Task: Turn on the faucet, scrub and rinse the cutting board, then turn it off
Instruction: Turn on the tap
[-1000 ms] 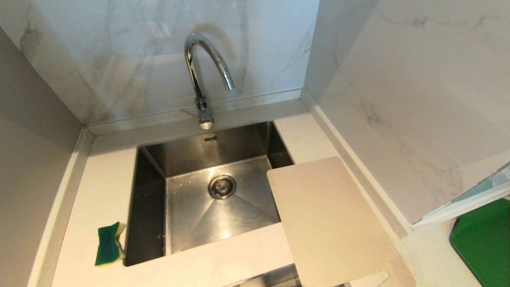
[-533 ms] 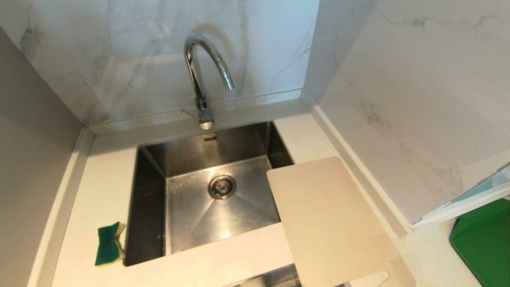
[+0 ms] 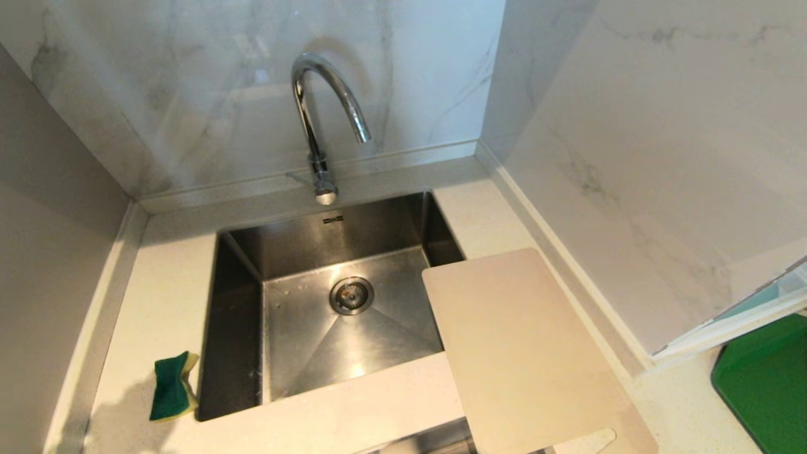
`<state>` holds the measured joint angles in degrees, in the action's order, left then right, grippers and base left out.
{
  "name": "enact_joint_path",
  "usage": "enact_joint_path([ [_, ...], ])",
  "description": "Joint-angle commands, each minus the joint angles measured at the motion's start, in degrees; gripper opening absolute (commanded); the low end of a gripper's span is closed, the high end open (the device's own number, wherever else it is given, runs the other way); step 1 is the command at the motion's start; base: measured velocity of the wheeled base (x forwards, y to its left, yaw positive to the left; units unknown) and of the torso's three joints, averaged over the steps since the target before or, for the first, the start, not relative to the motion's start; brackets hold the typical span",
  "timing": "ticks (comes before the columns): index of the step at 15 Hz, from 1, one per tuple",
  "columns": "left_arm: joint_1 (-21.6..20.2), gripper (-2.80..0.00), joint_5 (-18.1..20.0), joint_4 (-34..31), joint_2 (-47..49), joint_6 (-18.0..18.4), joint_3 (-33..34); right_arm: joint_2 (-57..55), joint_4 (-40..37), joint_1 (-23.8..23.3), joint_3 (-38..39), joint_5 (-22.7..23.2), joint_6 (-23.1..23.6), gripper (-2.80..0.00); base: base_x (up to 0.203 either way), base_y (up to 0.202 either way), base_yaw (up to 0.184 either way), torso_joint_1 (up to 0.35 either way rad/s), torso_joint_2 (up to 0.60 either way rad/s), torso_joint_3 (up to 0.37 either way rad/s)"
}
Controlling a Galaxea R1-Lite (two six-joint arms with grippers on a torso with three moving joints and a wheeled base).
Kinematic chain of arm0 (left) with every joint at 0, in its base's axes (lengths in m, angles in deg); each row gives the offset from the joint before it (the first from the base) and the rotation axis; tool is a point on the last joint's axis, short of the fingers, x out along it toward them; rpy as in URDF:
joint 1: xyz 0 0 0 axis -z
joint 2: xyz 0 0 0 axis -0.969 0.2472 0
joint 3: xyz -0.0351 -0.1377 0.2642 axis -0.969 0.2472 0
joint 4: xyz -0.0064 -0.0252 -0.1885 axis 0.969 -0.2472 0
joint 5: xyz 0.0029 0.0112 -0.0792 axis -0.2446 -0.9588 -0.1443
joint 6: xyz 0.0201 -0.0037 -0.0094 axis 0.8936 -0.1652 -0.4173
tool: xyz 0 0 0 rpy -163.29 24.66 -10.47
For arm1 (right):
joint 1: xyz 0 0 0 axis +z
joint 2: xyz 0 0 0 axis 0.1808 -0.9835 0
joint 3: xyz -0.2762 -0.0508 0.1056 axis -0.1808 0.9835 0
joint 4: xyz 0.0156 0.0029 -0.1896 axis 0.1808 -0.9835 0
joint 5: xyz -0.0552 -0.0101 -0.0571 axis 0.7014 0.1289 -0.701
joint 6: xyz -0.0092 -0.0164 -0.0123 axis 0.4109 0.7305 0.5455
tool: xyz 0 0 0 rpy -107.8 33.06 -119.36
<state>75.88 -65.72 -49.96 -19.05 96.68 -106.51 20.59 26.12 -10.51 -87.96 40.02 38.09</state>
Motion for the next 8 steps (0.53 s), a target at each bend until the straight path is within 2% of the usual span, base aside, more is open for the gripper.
enact_joint_path([
  [1,0.4,-2.8,-0.8,0.0,11.7,0.7,-4.4,-0.1,0.0,0.0,0.0,0.0,0.0,-2.8,0.0,0.0,0.0,0.0,0.0,0.0],
  [4,2.6,-2.8,-5.5,0.1,17.8,1.1,-10.0,0.0,0.2,0.0,0.0,0.1,0.4,-2.8,0.0,0.0,0.0,0.0,0.0,0.0],
  [6,3.5,-2.8,-5.8,0.1,19.5,1.3,-11.5,0.0,0.2,0.0,0.0,0.1,0.5,-2.8,0.0,0.0,0.0,0.0,0.0,0.0],
  [8,6.6,-2.8,-6.1,0.1,21.9,1.4,-12.3,0.0,0.2,0.0,0.0,0.1,0.5,-2.8,0.0,0.0,0.0,0.0,0.0,0.0],
])
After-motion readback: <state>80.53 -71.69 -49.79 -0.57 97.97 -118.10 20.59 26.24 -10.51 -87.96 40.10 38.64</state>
